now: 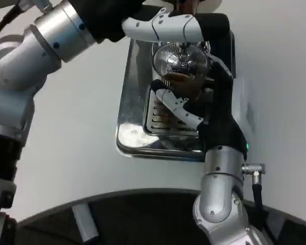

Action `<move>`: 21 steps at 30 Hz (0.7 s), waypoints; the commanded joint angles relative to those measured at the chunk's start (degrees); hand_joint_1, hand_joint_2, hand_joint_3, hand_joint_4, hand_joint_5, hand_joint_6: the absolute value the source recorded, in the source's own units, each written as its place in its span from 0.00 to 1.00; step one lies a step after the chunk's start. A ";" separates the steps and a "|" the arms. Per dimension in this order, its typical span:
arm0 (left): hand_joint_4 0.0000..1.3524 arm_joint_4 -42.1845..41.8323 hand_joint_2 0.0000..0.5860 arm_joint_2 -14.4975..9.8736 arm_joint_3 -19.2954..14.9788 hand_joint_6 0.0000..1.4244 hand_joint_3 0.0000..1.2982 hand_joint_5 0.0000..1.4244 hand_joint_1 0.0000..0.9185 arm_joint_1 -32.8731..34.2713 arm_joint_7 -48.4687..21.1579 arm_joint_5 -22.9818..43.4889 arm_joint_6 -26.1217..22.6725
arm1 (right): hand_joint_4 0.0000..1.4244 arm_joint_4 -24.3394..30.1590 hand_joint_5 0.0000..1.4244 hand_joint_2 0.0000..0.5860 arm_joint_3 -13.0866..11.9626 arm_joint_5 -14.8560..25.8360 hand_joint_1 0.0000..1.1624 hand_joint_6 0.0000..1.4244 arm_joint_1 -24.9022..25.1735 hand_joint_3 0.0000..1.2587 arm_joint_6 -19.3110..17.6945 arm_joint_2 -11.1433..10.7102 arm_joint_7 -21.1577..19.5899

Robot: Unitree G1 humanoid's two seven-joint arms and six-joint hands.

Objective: Grasp the cup under the faucet to collect the drink, then remove the cup.

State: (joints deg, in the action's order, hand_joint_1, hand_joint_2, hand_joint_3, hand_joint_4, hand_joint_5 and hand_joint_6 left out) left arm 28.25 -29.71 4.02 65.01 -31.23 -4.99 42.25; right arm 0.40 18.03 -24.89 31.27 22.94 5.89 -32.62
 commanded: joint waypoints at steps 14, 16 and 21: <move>0.07 -8.86 0.20 -2.50 -2.82 0.21 0.10 0.11 0.00 -5.79 -0.79 4.69 -2.95 | 0.46 4.17 0.51 0.47 0.05 -1.37 0.64 0.52 -3.76 0.45 -2.26 3.91 -1.56; 0.07 -10.08 0.20 -2.74 -3.25 0.21 0.10 0.12 0.00 -6.76 -0.67 5.14 -3.53 | 0.47 5.02 0.52 0.46 0.06 -1.58 0.65 0.54 -4.15 0.46 -2.45 3.72 -1.49; 0.07 -11.54 0.20 -3.04 -4.03 0.22 0.10 0.12 0.00 -8.03 -0.83 5.48 -4.61 | 0.49 6.04 0.55 0.45 0.15 -1.87 0.66 0.57 -5.07 0.47 -2.93 3.34 -1.34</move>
State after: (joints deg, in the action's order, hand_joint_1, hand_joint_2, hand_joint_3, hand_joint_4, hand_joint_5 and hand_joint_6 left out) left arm 18.22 -31.87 0.68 58.56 -31.74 -0.27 37.81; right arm 4.57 18.07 -25.72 27.11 22.07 6.24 -33.50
